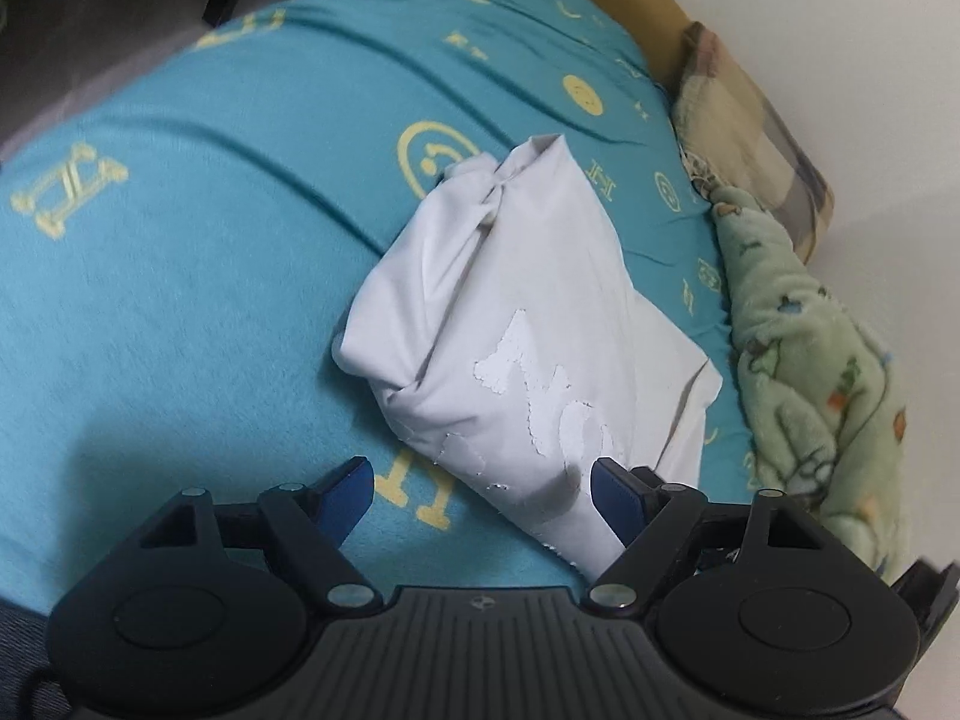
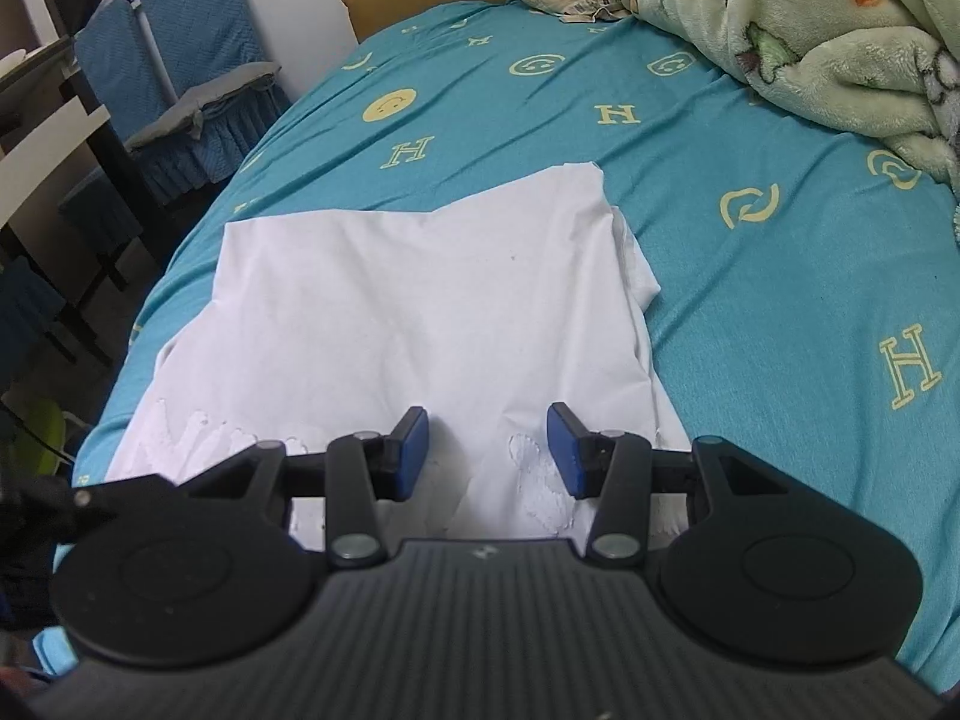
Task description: Fold clothes
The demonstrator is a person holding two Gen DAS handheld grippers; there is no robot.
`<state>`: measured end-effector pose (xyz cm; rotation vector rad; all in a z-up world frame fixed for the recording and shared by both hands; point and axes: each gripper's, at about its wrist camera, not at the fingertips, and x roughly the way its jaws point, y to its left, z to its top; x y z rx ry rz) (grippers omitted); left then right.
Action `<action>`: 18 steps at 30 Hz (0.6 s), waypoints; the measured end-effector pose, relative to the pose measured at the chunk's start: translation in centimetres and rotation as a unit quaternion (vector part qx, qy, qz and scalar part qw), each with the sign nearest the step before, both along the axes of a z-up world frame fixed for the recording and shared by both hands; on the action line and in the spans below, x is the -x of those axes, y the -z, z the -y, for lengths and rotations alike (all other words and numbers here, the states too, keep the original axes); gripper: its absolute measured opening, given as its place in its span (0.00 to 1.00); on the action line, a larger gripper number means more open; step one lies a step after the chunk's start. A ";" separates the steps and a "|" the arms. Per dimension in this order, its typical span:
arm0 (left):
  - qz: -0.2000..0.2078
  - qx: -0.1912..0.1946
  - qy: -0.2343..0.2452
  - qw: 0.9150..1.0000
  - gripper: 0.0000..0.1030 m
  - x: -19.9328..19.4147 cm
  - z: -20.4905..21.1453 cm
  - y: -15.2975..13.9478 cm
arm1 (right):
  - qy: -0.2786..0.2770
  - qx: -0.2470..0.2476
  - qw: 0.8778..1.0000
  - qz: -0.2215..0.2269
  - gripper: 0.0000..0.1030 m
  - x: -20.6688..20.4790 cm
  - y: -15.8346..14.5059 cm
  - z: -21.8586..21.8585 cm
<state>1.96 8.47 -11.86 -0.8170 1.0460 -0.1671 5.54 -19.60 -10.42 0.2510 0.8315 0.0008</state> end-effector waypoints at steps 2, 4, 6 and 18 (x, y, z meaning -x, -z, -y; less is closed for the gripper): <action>0.003 0.015 -0.001 1.000 0.79 -0.5 0.2 0.4 | 0.000 0.000 1.000 0.001 0.45 0.0 0.0 0.0; 0.009 0.017 0.004 1.000 0.79 -1.0 0.5 0.7 | 0.001 0.000 1.000 0.001 0.45 0.1 0.1 0.0; 0.013 0.012 0.005 1.000 0.79 -1.4 0.7 0.9 | 0.003 -0.001 1.000 0.002 0.44 0.3 0.0 0.1; 0.008 -0.007 -0.025 1.000 0.38 -2.8 -0.2 1.4 | 0.063 -0.127 0.990 0.015 0.48 2.4 -1.9 2.0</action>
